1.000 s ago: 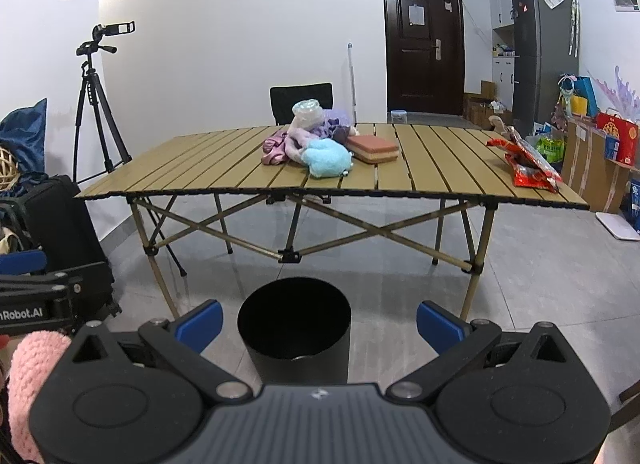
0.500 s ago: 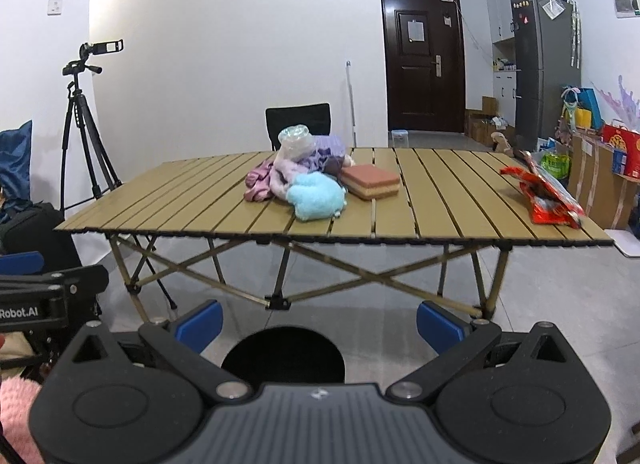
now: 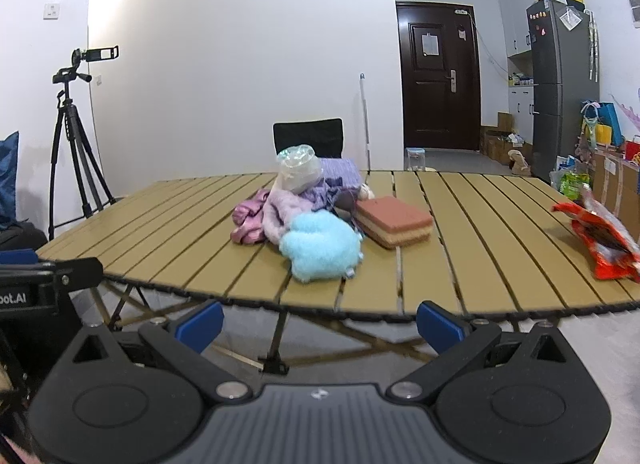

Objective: Collect trash
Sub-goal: 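Move both tools to the pile and close the right gripper on the blue fluffy toy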

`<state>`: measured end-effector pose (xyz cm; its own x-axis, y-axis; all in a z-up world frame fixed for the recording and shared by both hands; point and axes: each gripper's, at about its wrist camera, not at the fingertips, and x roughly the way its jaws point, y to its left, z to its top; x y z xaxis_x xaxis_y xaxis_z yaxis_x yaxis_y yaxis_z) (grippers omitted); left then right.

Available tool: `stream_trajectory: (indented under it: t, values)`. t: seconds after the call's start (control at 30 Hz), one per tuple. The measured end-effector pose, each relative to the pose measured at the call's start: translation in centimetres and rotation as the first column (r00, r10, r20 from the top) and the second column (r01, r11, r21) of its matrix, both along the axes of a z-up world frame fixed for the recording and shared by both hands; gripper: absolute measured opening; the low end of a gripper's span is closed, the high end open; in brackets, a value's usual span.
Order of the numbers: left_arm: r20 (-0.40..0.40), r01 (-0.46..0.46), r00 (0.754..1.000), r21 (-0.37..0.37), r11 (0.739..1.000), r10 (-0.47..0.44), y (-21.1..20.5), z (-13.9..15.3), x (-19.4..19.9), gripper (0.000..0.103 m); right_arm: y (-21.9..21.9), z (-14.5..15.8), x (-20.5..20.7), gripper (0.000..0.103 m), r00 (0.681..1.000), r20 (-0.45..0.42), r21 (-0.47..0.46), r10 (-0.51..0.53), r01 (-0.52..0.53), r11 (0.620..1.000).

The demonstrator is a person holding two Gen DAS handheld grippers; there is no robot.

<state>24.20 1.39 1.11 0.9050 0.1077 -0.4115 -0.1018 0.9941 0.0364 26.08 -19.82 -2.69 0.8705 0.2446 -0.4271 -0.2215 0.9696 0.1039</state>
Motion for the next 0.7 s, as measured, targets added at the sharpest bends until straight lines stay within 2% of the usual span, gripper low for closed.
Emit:
stream_trajectory:
  t: [0.27,0.5,0.7]
  values:
    - [0.027,-0.049,0.998,-0.004,0.999,0.049,0.9,-0.3,5.2,0.103,1.8,-1.5,8.1,0.103,1.0,0.012,-0.004,0.019,-0.019,1.0]
    - [0.032,-0.078,0.997,0.019,0.997,0.077,1.9,-0.5,9.1,0.103,3.1,-3.6,13.6,0.103,0.999,0.006,0.009,0.036,-0.037,0.999]
    - [0.008,-0.104,0.995,-0.006,0.995,0.104,3.2,-1.3,11.7,0.103,4.4,-5.7,17.0,0.103,0.999,-0.035,0.025,0.039,-0.038,0.999]
